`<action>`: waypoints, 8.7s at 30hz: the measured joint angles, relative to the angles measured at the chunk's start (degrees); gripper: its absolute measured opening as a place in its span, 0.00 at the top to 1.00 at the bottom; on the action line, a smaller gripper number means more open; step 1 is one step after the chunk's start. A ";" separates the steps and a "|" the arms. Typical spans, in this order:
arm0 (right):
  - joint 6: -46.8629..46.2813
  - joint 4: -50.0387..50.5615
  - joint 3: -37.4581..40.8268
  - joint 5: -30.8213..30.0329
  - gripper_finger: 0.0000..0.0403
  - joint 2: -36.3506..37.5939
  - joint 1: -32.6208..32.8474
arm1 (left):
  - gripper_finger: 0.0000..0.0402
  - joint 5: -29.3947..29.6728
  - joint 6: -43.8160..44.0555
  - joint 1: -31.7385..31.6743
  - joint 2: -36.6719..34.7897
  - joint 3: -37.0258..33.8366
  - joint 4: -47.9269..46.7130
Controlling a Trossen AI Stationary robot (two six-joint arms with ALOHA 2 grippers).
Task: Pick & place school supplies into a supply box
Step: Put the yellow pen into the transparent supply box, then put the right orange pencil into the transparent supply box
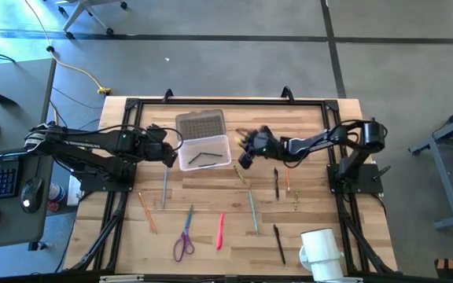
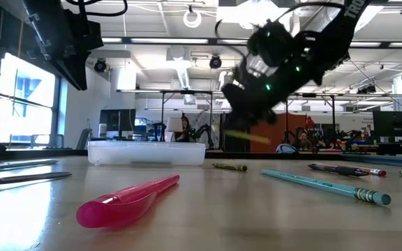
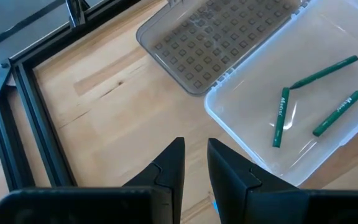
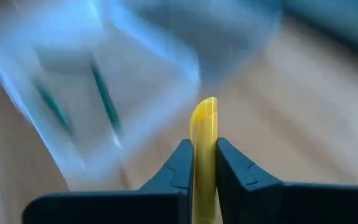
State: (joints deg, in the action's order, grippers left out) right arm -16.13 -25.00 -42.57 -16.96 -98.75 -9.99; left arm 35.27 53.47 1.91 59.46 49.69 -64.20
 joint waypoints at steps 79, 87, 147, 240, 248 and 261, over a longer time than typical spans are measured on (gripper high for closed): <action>7.45 83.18 -62.25 2.53 0.80 -18.90 9.42 | 0.74 -1.92 -2.18 0.00 0.01 0.02 -1.51; -2.24 93.95 -54.35 -3.07 0.88 -13.06 12.10 | 0.74 -3.49 -2.26 -0.01 0.02 -2.52 -0.27; -41.16 44.96 19.01 -18.72 0.60 27.11 14.50 | 0.74 -6.69 -9.74 -0.02 0.04 -3.76 15.06; -5.38 -8.49 27.53 -12.62 0.97 8.42 13.91 | 0.74 -4.19 -12.94 -0.02 0.02 -3.78 15.23; 9.62 -9.21 13.12 -10.50 0.98 8.48 9.79 | 0.74 -4.28 -13.15 -0.02 0.02 -3.78 15.26; 25.68 3.52 -24.68 9.50 0.99 -10.84 2.42 | 0.74 -4.30 -13.15 -0.02 -0.92 -2.25 15.23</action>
State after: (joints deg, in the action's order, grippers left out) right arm 9.55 -21.48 -67.25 -7.45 -109.59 -7.57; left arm 30.96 40.32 1.89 58.54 47.44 -48.97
